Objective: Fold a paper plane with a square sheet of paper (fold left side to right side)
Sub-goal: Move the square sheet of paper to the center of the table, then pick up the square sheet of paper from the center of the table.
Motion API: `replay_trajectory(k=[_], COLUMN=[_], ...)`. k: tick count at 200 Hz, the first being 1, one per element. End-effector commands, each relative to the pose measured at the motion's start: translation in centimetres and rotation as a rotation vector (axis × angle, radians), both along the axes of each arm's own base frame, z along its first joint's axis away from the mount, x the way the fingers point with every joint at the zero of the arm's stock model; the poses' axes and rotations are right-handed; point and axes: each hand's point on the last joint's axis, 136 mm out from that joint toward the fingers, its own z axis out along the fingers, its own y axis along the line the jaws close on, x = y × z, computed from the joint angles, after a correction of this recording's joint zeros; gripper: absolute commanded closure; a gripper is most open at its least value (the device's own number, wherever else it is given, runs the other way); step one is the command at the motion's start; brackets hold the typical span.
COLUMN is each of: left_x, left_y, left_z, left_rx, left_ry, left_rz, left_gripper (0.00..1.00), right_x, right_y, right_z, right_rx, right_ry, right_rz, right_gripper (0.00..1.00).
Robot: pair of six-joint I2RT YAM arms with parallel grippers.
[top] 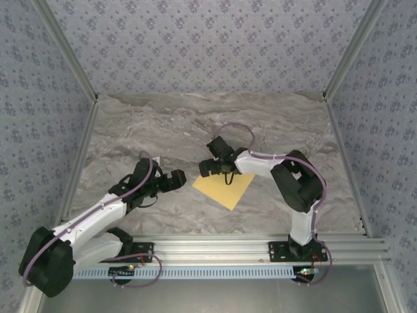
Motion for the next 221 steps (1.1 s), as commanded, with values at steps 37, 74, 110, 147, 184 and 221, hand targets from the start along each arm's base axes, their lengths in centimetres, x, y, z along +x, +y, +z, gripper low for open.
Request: replay_trajectory(k=[37, 74, 110, 147, 184, 221], left_x=[1.7, 2.2, 2.7, 3.0, 2.6, 2.3], left_y=[-5.1, -9.7, -13.6, -14.5, -13.7, -13.4], left_z=[3.0, 2.7, 1.1, -1.6, -3.3, -4.6], left_rx=[-0.204, -0.267, -0.262, -0.231, -0.195, -0.167], left_ry=[0.000, 0.044, 0.090, 0.157, 0.193, 0.223], left_rz=[-0.106, -0.212, -0.273, -0.253, -0.227, -0.218], left_gripper=[0.06, 0.10, 0.13, 0.13, 0.13, 0.12], right_x=[-0.1, -1.7, -3.2, -3.3, -3.2, -3.8], right_y=[-2.4, -8.6, -11.9, -12.9, -12.5, -10.5], right_z=[3.7, 2.7, 0.7, -0.3, -1.2, -1.2], right_rx=[0.046, -0.050, -0.070, -0.095, -0.099, -0.077], right_ry=[-0.017, 0.037, 0.091, 0.113, 0.139, 0.151], right_rz=[0.016, -0.083, -0.157, -0.179, -0.172, -0.125], right_gripper=[0.01, 0.00, 0.00, 0.00, 0.00, 0.00])
